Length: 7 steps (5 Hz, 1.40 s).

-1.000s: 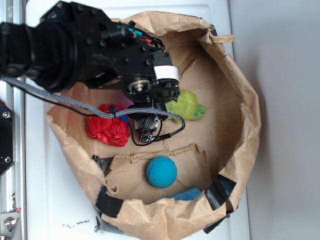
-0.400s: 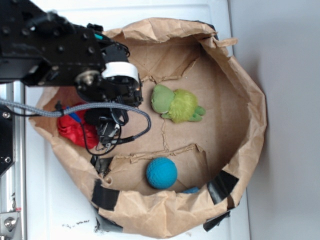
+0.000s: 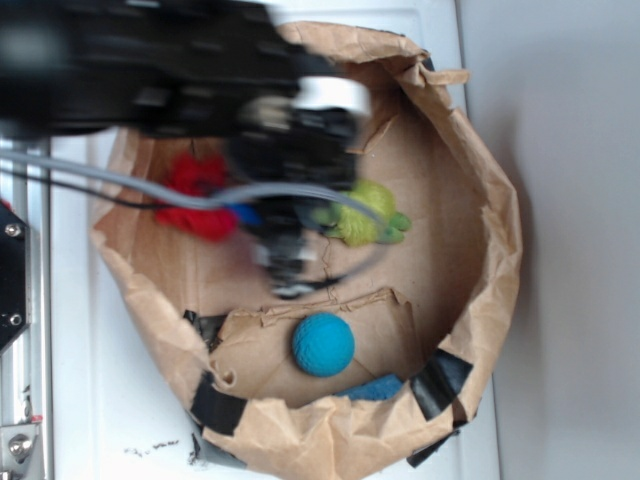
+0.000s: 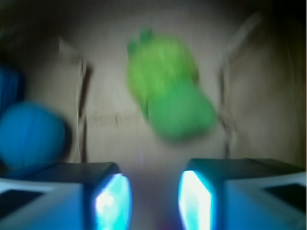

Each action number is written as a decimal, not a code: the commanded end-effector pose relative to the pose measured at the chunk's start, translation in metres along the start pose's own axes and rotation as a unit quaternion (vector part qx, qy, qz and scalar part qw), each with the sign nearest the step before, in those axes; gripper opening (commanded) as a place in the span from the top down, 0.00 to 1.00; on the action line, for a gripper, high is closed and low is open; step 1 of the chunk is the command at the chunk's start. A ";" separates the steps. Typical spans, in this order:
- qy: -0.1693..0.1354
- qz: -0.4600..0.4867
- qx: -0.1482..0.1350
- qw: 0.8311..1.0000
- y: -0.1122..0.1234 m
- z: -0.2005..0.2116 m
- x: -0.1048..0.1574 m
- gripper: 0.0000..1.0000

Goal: Grab the green animal.

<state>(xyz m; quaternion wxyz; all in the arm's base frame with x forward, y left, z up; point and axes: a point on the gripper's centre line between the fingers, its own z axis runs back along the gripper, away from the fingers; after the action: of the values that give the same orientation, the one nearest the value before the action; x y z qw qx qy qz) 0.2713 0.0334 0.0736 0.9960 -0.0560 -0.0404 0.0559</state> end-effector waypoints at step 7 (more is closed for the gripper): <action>-0.067 -0.053 0.008 0.996 0.026 0.002 0.041 1.00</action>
<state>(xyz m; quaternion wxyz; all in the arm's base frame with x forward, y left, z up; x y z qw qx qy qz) 0.2990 0.0495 0.0494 0.9959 -0.0541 -0.0726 0.0062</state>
